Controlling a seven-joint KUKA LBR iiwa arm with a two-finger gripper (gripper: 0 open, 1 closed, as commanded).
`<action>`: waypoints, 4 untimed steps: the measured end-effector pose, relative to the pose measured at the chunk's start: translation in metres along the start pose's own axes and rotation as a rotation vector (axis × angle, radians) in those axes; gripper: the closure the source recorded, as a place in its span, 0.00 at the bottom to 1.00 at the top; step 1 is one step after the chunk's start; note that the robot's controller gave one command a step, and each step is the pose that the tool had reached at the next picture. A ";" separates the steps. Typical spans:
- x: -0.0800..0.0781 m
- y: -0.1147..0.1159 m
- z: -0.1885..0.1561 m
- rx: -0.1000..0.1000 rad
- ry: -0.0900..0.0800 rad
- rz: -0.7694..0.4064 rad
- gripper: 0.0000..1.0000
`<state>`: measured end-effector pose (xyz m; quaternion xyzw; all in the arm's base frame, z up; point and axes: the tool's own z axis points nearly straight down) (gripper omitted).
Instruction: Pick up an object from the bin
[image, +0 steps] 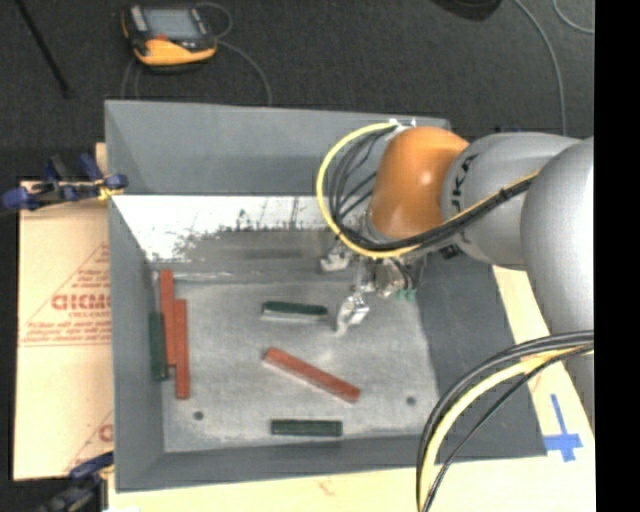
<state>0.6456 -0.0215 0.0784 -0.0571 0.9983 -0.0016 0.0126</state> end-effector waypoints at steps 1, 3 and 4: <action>0.000 0.000 0.000 0.000 0.001 -0.001 0.00; 0.001 0.052 -0.002 -0.002 0.026 0.040 1.00; -0.002 0.037 -0.127 -0.002 0.020 0.044 1.00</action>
Offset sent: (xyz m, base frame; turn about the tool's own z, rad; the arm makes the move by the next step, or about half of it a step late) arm -0.0112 0.0534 -0.0084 0.0429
